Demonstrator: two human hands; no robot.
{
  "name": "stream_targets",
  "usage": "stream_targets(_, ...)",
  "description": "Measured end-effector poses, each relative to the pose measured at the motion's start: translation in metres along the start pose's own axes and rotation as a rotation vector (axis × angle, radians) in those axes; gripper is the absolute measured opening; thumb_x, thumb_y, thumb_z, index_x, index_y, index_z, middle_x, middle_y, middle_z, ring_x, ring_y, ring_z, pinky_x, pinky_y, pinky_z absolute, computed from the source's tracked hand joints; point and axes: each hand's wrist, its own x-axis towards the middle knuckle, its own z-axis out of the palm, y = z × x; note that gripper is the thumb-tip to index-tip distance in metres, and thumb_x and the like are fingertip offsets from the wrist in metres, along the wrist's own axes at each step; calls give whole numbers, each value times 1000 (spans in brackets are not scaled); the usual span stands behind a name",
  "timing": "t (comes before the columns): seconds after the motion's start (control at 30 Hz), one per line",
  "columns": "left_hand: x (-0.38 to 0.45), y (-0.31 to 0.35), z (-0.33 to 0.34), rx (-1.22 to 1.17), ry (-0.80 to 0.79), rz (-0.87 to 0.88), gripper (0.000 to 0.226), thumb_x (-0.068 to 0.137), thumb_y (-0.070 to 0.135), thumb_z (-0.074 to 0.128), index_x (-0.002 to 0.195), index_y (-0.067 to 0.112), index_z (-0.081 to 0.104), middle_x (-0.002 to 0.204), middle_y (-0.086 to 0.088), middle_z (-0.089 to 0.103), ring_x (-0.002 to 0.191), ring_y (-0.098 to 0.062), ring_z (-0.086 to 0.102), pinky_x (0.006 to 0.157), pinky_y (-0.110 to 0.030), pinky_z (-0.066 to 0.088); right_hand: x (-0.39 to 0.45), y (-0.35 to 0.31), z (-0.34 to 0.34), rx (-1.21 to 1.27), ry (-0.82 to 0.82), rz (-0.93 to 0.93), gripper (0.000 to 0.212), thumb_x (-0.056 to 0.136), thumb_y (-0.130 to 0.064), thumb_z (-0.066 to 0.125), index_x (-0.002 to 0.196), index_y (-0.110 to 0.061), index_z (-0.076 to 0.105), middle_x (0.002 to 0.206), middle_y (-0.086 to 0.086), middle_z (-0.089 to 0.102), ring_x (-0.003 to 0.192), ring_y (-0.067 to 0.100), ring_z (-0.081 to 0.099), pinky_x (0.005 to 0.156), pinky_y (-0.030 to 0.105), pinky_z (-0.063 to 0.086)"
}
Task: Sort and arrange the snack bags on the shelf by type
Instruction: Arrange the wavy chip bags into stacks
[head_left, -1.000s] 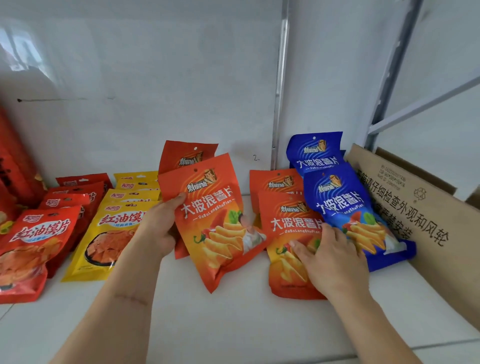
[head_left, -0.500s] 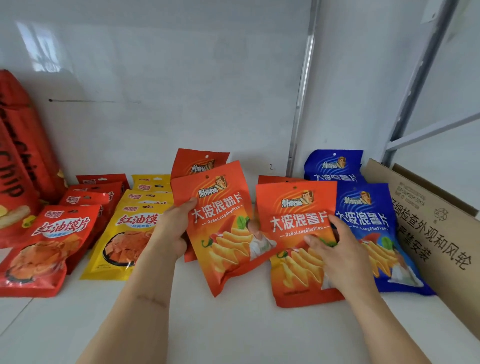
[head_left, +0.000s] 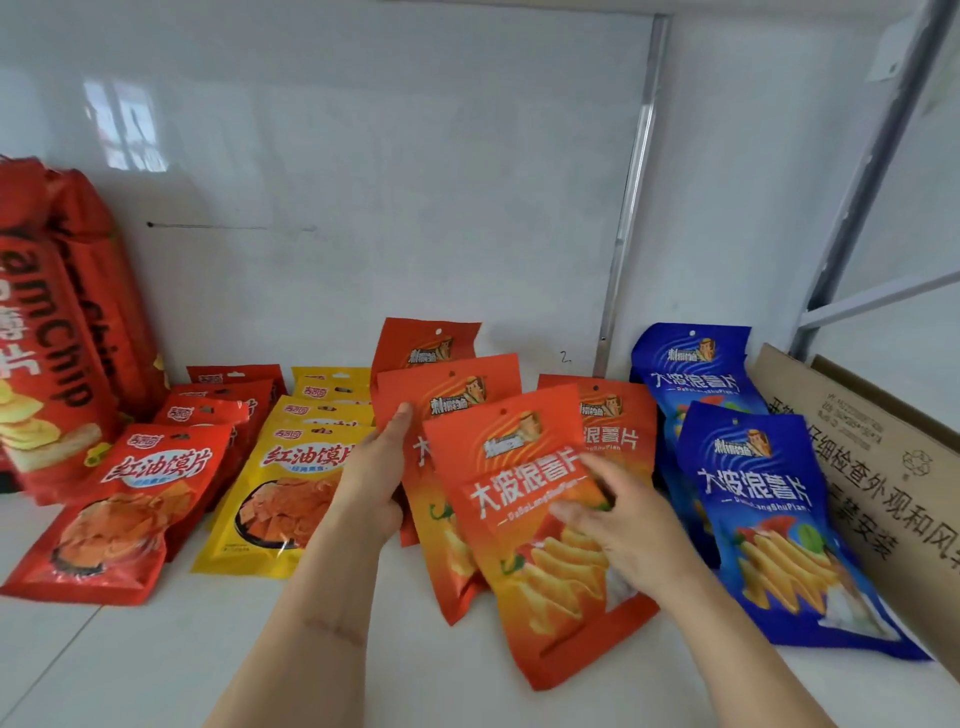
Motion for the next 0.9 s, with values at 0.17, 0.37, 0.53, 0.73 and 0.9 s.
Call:
stream_targets(0.17, -9, -4, 8, -36, -28, 12, 48, 92, 64, 55, 109, 21, 69, 89, -10, 79, 82, -33, 76, 82, -51, 61, 11, -12, 19, -4, -75, 2, 61, 82, -44, 75, 136, -29, 51, 108, -24, 55, 108, 0, 54, 79, 10, 36)
stream_targets(0.37, -11, -7, 3, -56, -224, 129, 67, 81, 74, 51, 129, 29, 61, 112, -6, 76, 100, -29, 75, 86, -48, 59, 18, -15, 40, 83, 8, 22, 30, 81, -45, 76, 102, -42, 55, 103, -22, 62, 101, -1, 60, 87, 18, 49)
stream_targets(0.53, -5, -12, 4, 24, -140, 144, 35, 89, 29, 73, 121, 20, 63, 100, -7, 79, 88, -30, 76, 77, -47, 61, 19, -14, 38, 115, -1, 45, 37, 79, -52, 74, 109, -37, 57, 107, -20, 59, 105, 6, 60, 93, 29, 50)
stream_targets(0.73, 7, -11, -4, -41, -99, 92, 28, 92, 23, 72, 119, 19, 64, 98, -10, 79, 85, -33, 76, 76, -50, 61, 33, 10, 16, -354, 389, 236, 77, 86, -68, 52, 143, -19, 41, 148, 10, 39, 135, 33, 35, 108, 50, 35)
stream_targets(0.9, 11, -7, -11, -76, -60, 42, 26, 90, 22, 73, 115, 19, 65, 91, -9, 79, 75, -29, 77, 64, -42, 61, 48, 17, 19, -289, 364, 393, 94, 78, -70, 62, 144, -11, 29, 137, 16, 45, 124, 37, 46, 94, 48, 44)
